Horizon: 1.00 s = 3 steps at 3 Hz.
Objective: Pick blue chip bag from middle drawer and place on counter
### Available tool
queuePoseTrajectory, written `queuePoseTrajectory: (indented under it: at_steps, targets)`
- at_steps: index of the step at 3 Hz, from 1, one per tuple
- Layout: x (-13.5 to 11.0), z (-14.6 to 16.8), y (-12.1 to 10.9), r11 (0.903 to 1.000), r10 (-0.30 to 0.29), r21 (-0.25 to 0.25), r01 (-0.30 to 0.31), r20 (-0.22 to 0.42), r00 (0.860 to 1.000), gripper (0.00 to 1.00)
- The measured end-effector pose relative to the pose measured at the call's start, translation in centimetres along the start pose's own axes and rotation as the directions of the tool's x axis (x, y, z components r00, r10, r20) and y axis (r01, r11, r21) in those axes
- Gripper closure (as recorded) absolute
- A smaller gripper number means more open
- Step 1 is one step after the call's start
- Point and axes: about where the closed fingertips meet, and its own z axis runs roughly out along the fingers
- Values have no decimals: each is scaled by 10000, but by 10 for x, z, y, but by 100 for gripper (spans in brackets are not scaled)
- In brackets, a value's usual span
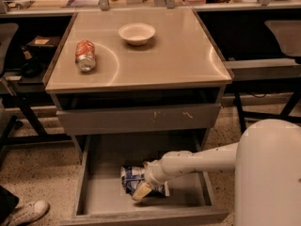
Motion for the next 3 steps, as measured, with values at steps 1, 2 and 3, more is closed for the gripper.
queuePoseTrajectory:
  at_steps: [1, 2, 3]
  targets:
    - [0, 0, 0, 10000, 0, -1, 0, 0, 10000, 42]
    - [0, 0, 0, 10000, 0, -2, 0, 0, 10000, 65]
    - [0, 0, 0, 10000, 0, -1, 0, 0, 10000, 88]
